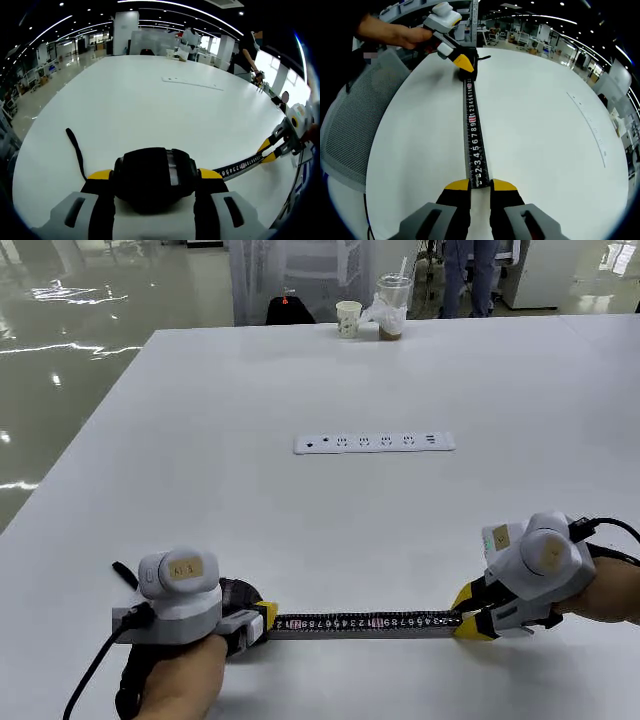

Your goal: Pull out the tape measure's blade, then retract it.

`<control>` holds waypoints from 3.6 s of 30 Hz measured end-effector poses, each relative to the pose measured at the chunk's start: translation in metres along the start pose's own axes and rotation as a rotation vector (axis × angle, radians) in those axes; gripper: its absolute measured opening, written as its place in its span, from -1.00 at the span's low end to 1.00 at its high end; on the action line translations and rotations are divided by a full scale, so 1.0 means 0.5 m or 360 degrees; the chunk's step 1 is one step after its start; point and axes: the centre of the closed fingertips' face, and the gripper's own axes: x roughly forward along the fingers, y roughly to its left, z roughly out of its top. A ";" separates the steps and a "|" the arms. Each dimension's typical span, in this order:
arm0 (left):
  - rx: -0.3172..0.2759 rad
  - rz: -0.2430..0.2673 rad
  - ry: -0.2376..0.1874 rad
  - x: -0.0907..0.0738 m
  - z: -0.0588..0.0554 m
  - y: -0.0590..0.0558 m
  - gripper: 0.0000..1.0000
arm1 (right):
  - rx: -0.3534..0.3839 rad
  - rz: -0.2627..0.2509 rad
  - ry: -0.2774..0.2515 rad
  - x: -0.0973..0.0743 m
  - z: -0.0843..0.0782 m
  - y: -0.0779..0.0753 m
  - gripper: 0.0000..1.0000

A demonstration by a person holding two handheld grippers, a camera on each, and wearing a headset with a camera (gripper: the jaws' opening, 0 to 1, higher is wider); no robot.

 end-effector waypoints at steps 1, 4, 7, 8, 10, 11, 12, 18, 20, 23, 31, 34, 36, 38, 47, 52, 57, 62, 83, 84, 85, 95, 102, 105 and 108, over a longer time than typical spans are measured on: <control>-0.0002 0.0000 0.0001 0.000 0.000 0.000 0.16 | -0.0001 0.0001 0.0000 0.000 0.000 0.000 -0.79; -0.0006 0.0003 -0.0002 0.000 0.000 -0.001 0.16 | 0.0001 0.0000 0.0000 0.000 0.000 0.001 -0.79; -0.0004 -0.0001 -0.0002 0.000 0.000 -0.001 0.16 | 0.0001 -0.0001 0.0001 0.000 0.000 0.000 -0.79; -0.0005 -0.0001 -0.0002 0.000 0.000 -0.001 0.16 | 0.0001 0.0000 0.0001 0.000 0.000 0.000 -0.79; -0.0006 0.0000 -0.0004 0.001 0.000 -0.001 0.16 | 0.0003 -0.0001 0.0001 0.000 0.000 0.001 -0.79; -0.0004 -0.0001 -0.0003 0.001 0.000 -0.001 0.16 | 0.0003 -0.0001 0.0000 0.000 0.000 0.000 -0.79; -0.0005 -0.0001 -0.0003 0.001 0.000 -0.001 0.16 | 0.0004 0.0000 0.0001 0.000 0.000 0.000 -0.79; -0.0012 -0.0008 -0.0001 0.001 0.000 0.000 0.16 | 0.0008 0.0003 0.0000 0.000 0.001 0.001 -0.79; -0.0016 -0.0008 -0.0001 0.001 0.001 -0.001 0.16 | 0.0010 0.0003 0.0000 0.000 0.000 0.000 -0.79; -0.0020 -0.0010 -0.0003 0.001 0.001 -0.001 0.16 | 0.0013 0.0000 -0.0002 -0.001 0.001 0.001 -0.79; -0.0031 -0.0021 -0.0006 0.001 0.002 0.001 0.16 | 0.0012 0.0003 -0.0002 0.000 0.002 0.001 -0.79; -0.0031 -0.0023 -0.0007 0.001 0.002 0.001 0.16 | 0.0013 0.0005 -0.0003 0.000 0.002 0.002 -0.79; -0.0030 -0.0025 -0.0005 0.002 0.001 0.001 0.16 | 0.0013 0.0006 -0.0002 0.001 0.002 0.002 -0.79; -0.0026 -0.0027 -0.0004 0.002 0.002 0.001 0.16 | 0.0012 0.0007 -0.0002 0.001 0.002 0.002 -0.79; -0.0027 -0.0036 0.0002 0.002 0.001 0.003 0.16 | 0.0005 0.0023 -0.0011 0.007 0.012 0.007 -0.79; -0.0030 -0.0040 0.0003 0.002 0.000 0.002 0.16 | 0.0001 0.0032 -0.0022 0.014 0.025 0.010 -0.79; -0.0035 -0.0046 0.0004 0.001 0.000 0.002 0.16 | -0.0003 0.0038 -0.0042 0.019 0.039 0.012 -0.79; -0.0040 -0.0049 0.0005 0.001 0.000 0.002 0.17 | -0.0007 0.0042 -0.0055 0.025 0.051 0.014 -0.79; -0.0052 -0.0065 0.0012 -0.001 -0.001 0.001 0.17 | -0.0011 0.0050 -0.0086 0.043 0.084 0.017 -0.79; -0.0051 -0.0066 0.0014 -0.001 -0.001 0.001 0.17 | -0.0014 0.0050 -0.0086 0.044 0.086 0.017 -0.79; -0.0051 -0.0066 0.0014 -0.001 -0.001 0.001 0.17 | -0.0013 0.0050 -0.0086 0.045 0.087 0.018 -0.79; -0.0056 -0.0069 0.0015 -0.001 -0.001 0.002 0.18 | -0.0019 0.0055 -0.0098 0.054 0.100 0.019 -0.79; -0.0059 -0.0073 0.0016 0.000 -0.001 0.002 0.18 | -0.0018 0.0061 -0.0112 0.061 0.112 0.020 -0.79; -0.0060 -0.0074 0.0017 0.000 -0.001 0.002 0.18 | -0.0021 0.0063 -0.0122 0.065 0.121 0.021 -0.79; -0.0061 -0.0074 0.0018 0.000 -0.001 0.003 0.18 | -0.0022 0.0066 -0.0128 0.068 0.125 0.021 -0.79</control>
